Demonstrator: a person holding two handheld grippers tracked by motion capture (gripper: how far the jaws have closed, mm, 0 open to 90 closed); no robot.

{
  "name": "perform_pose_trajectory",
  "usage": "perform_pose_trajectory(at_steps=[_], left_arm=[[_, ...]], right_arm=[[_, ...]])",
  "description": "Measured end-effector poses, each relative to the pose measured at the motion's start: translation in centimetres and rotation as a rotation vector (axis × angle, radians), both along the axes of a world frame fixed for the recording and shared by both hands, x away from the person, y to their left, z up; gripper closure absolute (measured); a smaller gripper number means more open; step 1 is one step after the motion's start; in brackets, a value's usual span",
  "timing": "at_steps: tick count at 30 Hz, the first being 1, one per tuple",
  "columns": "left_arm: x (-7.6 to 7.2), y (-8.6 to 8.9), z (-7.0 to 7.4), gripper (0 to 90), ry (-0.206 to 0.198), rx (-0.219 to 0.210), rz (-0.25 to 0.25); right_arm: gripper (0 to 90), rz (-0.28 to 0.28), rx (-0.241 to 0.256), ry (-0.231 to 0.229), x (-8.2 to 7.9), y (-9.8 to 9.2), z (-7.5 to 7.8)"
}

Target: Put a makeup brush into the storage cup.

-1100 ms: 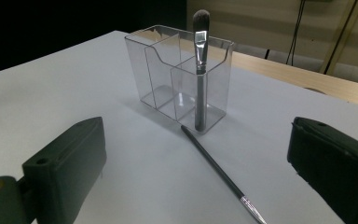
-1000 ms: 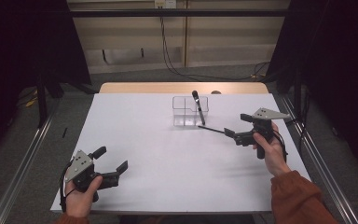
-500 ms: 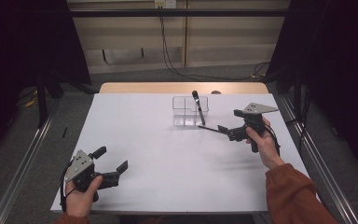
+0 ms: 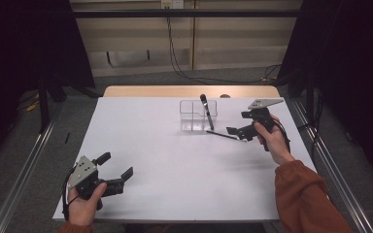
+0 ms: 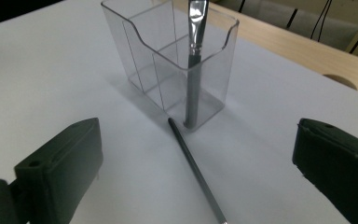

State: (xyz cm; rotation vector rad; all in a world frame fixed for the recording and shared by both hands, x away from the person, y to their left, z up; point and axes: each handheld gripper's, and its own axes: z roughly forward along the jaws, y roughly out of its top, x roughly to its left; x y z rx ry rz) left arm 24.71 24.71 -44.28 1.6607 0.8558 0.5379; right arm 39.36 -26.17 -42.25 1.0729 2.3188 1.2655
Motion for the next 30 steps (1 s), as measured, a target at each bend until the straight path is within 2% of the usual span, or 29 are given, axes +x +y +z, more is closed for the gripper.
perform_pose_trajectory(at_steps=[3, 8, 11, 16, 22, 25, 28, 30], left_arm=[[0.0, 0.0, 0.0, 3.7, 0.000, 0.000, 0.000], [0.0, 0.0, 0.0, 3.7, -0.001, 0.000, 0.003], [0.0, 0.0, 0.0, 3.7, 0.000, 0.001, 0.002], [0.0, 0.0, 0.0, 3.7, 0.000, 0.005, -0.003], [0.1, 0.0, 0.0, 3.7, 0.002, 0.006, -0.004], [0.1, 0.0, 0.0, 3.7, 0.003, 0.006, -0.004], [0.0, 0.1, 0.0, 3.7, -0.001, 0.009, -0.004], [0.0, 0.1, 0.0, 3.7, -0.001, 0.008, -0.004]], right_arm=[[2.3, 0.015, -0.023, 0.036, 0.6, -0.2, -0.1], [7.4, 0.046, -0.098, 0.108, 1.4, -0.1, -0.5], [9.3, 0.084, -0.168, 0.161, 1.9, 0.3, -0.9], [9.6, 0.151, -0.226, 0.212, 2.5, 0.6, -1.0], [9.9, 0.157, -0.325, 0.288, 3.1, 0.9, -1.4], [24.0, 0.195, -0.357, 0.309, 3.4, 1.0, -1.5], [28.1, 0.215, -0.395, 0.323, 3.7, 1.0, -1.7], [34.3, 0.230, -0.406, 0.327, 3.8, 0.9, -1.8]])
